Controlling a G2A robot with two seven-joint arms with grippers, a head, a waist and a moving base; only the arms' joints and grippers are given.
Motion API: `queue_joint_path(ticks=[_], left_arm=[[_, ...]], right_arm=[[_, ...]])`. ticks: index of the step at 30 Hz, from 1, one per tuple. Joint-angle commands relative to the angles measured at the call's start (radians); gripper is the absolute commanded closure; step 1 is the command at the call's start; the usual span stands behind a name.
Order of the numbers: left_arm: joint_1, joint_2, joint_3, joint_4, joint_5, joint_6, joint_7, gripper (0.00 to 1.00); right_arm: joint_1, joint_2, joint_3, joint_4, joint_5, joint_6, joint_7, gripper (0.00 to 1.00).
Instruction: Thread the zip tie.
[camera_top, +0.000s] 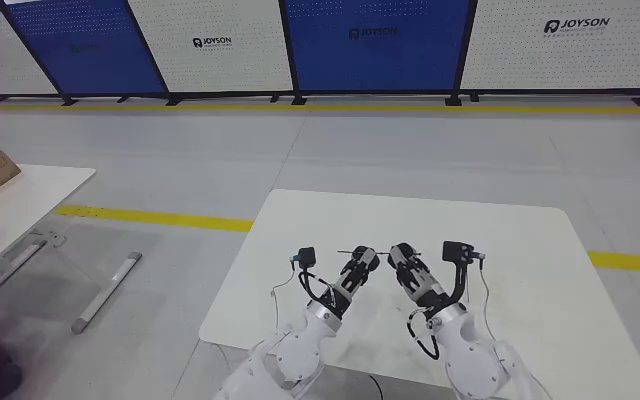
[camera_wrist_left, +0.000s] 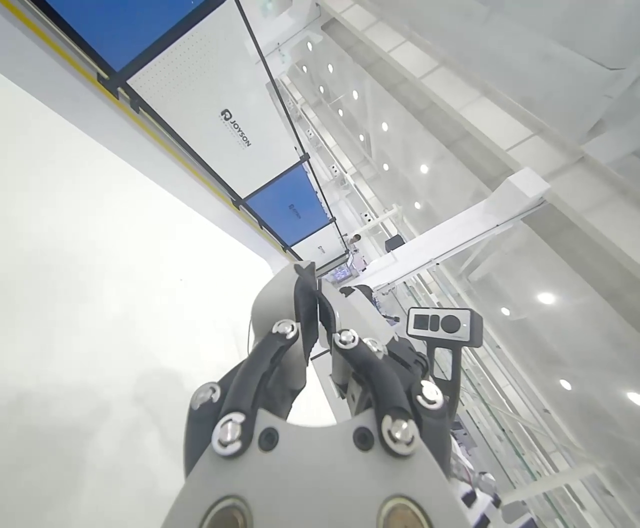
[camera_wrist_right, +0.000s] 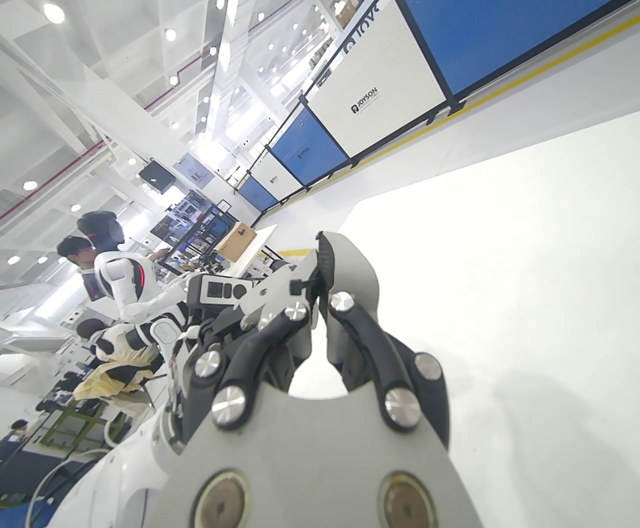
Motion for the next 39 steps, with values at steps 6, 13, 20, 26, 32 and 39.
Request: queue_joint_path(ticks=[6,13,20,26,32,39], left_arm=[[0.003,-0.001,-0.001,-0.002,0.006,-0.009,-0.006,1.00],[0.009,-0.002,-0.003,-0.004,0.014,-0.020,-0.013,1.00],[0.013,-0.002,-0.003,-0.005,0.019,-0.029,-0.018,1.00],[0.010,-0.005,-0.003,0.001,0.032,-0.015,0.004,1.00],[0.004,-0.008,-0.001,0.008,0.030,-0.003,0.004,1.00],[0.002,-0.011,-0.004,0.012,0.022,0.002,0.003,1.00]], right_arm=[[0.005,0.000,0.006,0.003,0.019,-0.001,0.026,1.00],[0.003,0.001,0.014,0.000,0.043,-0.003,0.047,1.00],[0.006,0.002,0.030,0.006,0.107,-0.007,0.089,1.00],[0.000,0.003,0.043,0.000,0.126,-0.012,0.074,0.44],[-0.008,0.006,0.040,-0.001,0.090,-0.035,0.056,0.25],[-0.025,0.009,0.033,-0.010,0.018,-0.054,0.026,0.57]])
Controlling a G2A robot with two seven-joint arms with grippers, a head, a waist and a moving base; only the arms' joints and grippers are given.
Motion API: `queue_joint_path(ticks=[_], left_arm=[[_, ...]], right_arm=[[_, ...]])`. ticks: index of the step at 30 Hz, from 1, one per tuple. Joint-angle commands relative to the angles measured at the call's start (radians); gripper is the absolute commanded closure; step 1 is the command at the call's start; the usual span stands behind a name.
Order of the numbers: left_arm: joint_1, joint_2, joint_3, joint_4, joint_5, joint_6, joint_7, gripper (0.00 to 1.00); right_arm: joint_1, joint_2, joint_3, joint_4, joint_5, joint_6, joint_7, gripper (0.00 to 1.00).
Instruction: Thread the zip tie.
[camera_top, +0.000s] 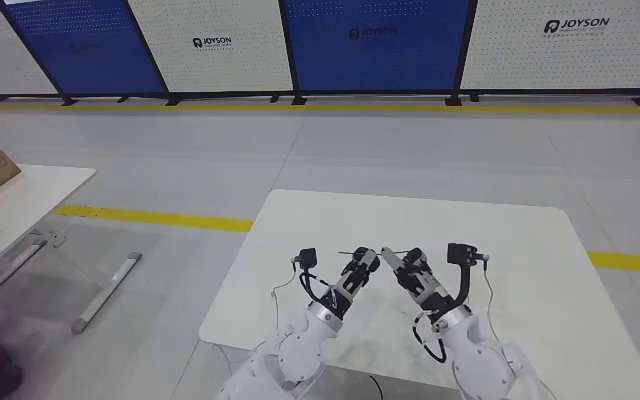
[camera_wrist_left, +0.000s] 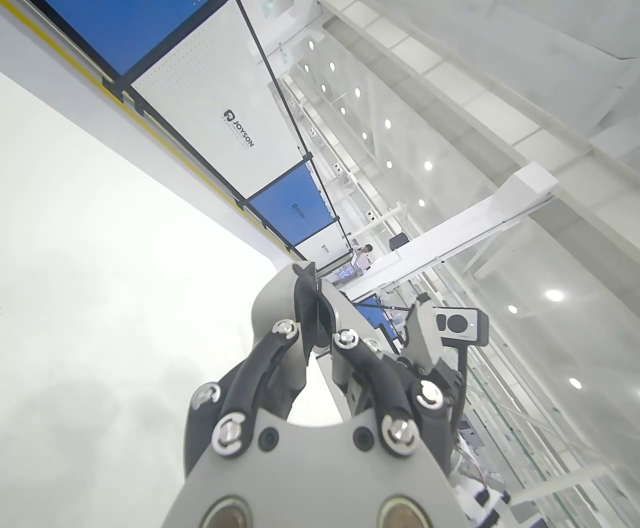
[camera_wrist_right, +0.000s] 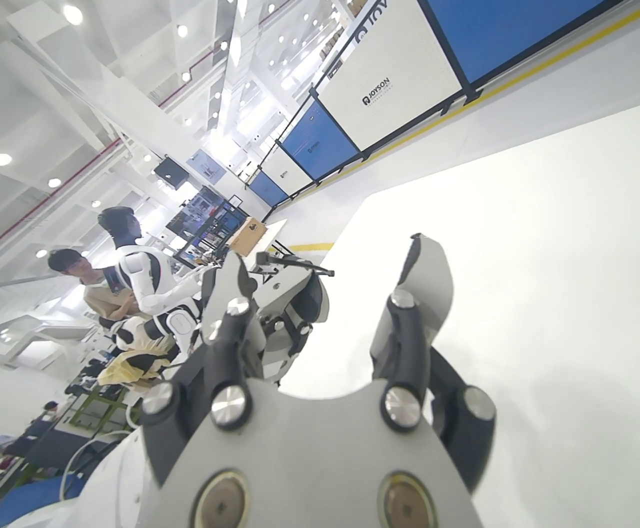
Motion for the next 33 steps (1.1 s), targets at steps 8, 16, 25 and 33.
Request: queue_joint_path(ticks=[8,16,25,33], left_arm=[[0.003,-0.002,-0.006,-0.001,-0.008,-0.002,0.000,1.00],[0.007,-0.002,-0.009,-0.005,-0.004,-0.008,-0.010,1.00],[0.011,-0.002,-0.015,-0.008,-0.002,-0.015,-0.028,1.00],[0.015,-0.001,-0.018,-0.016,0.005,-0.019,-0.039,1.00]], right_arm=[[-0.011,0.002,0.005,-0.002,-0.023,0.006,-0.010,1.00],[-0.008,0.003,0.007,-0.002,-0.027,0.010,-0.010,1.00],[0.000,0.002,-0.001,-0.001,-0.036,0.016,-0.002,1.00],[0.003,0.002,-0.005,-0.003,-0.039,0.019,0.004,1.00]])
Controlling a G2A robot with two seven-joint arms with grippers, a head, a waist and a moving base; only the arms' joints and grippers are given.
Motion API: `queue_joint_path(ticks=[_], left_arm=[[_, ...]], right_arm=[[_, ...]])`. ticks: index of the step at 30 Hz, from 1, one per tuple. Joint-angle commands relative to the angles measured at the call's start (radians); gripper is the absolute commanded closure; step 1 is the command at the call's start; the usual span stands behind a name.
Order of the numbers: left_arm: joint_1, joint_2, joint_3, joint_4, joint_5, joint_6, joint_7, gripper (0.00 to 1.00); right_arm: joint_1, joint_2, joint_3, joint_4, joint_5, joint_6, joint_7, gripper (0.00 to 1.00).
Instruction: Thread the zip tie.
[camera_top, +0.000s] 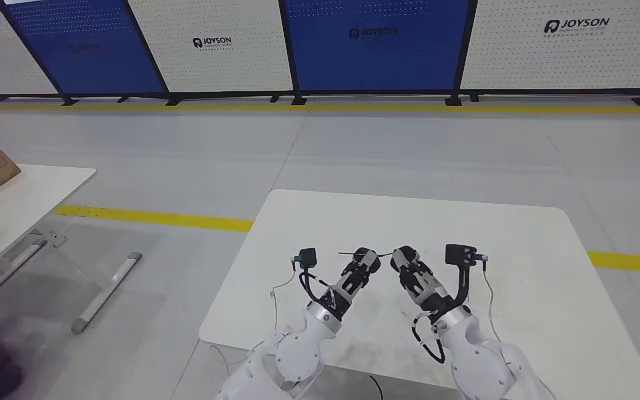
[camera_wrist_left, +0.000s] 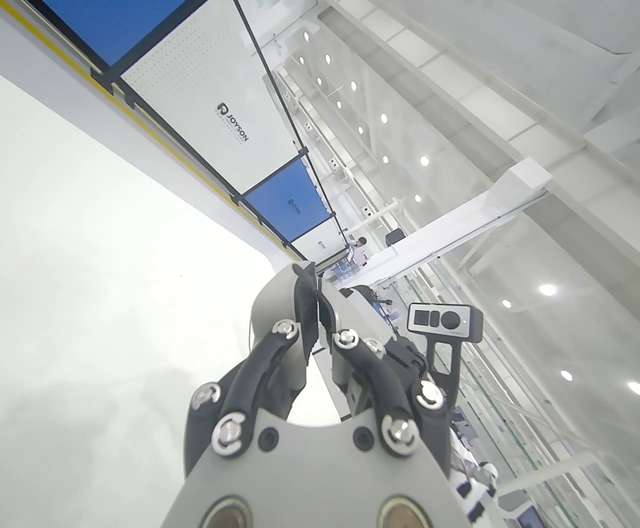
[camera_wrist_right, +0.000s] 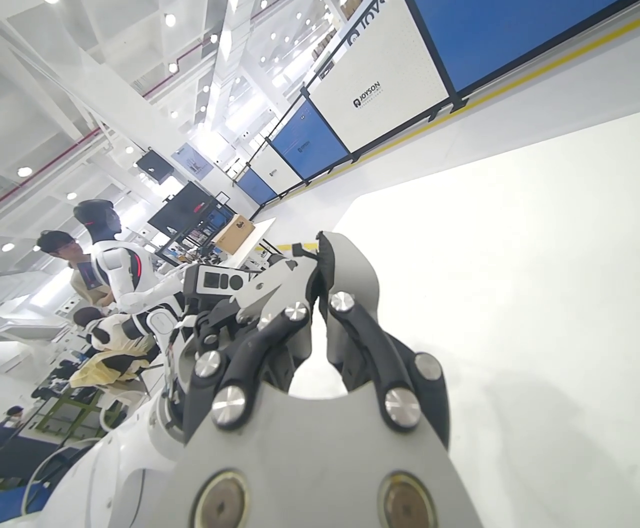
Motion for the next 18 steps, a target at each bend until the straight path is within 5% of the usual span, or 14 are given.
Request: queue_joint_path(ticks=[1,18], left_arm=[[0.001,0.000,-0.001,-0.002,0.002,-0.001,-0.002,1.00],[0.010,0.001,-0.010,-0.006,0.001,-0.014,-0.014,1.00]], right_arm=[[0.000,0.000,-0.001,-0.001,-0.002,0.001,0.001,1.00],[0.006,-0.002,-0.012,0.007,0.015,0.007,0.009,1.00]])
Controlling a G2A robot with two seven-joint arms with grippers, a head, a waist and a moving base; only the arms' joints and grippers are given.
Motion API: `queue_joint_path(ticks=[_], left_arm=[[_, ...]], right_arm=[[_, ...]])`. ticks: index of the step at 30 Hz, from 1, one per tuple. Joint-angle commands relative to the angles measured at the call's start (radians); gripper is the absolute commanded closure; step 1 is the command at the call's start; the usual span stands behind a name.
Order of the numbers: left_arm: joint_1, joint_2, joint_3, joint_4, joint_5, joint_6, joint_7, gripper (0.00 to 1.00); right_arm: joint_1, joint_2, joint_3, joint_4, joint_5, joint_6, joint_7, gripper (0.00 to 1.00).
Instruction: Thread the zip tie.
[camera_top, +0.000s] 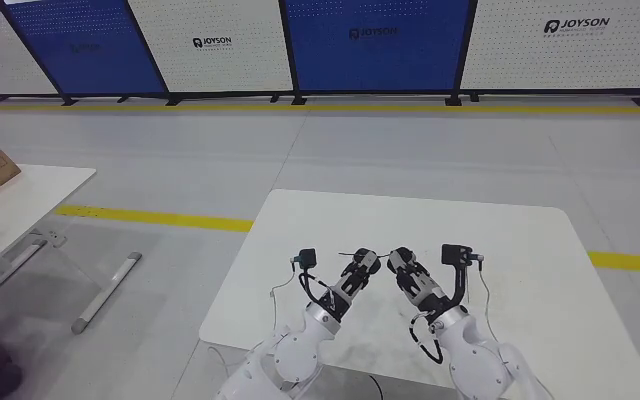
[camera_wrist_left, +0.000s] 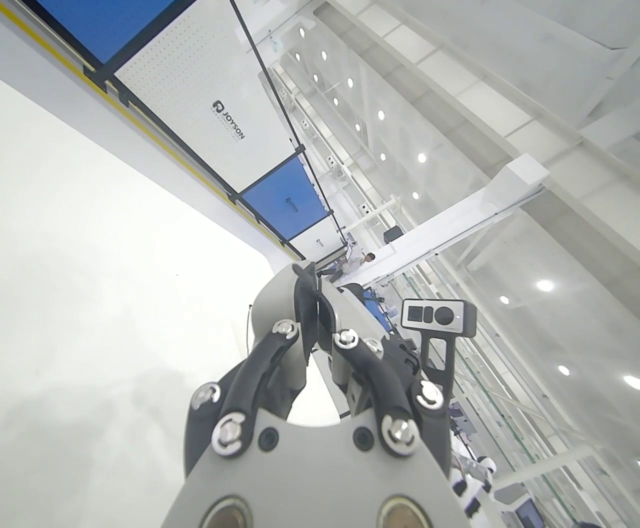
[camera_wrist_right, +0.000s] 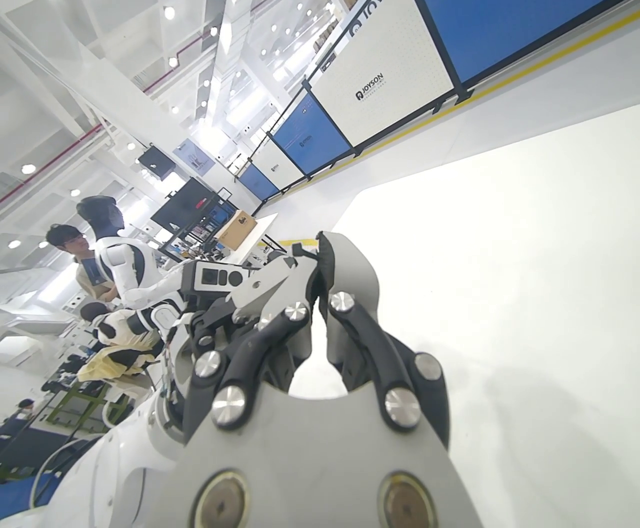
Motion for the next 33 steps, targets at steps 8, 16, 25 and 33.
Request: queue_joint_path(ticks=[8,16,25,33], left_arm=[[0.001,0.000,-0.005,0.011,0.004,-0.001,0.006,1.00],[0.002,-0.001,-0.007,0.018,0.003,0.003,0.011,1.00],[0.000,-0.003,-0.012,0.017,-0.014,0.004,0.015,1.00],[0.001,-0.003,-0.011,0.009,-0.016,-0.006,-0.002,1.00]], right_arm=[[-0.007,-0.001,-0.002,-0.001,0.015,0.001,-0.013,0.71],[-0.017,0.000,-0.002,-0.006,0.009,-0.014,-0.024,0.61],[-0.022,0.000,0.003,-0.010,0.002,-0.011,-0.042,0.92],[-0.013,0.000,-0.001,-0.005,-0.003,-0.007,-0.036,1.00]])
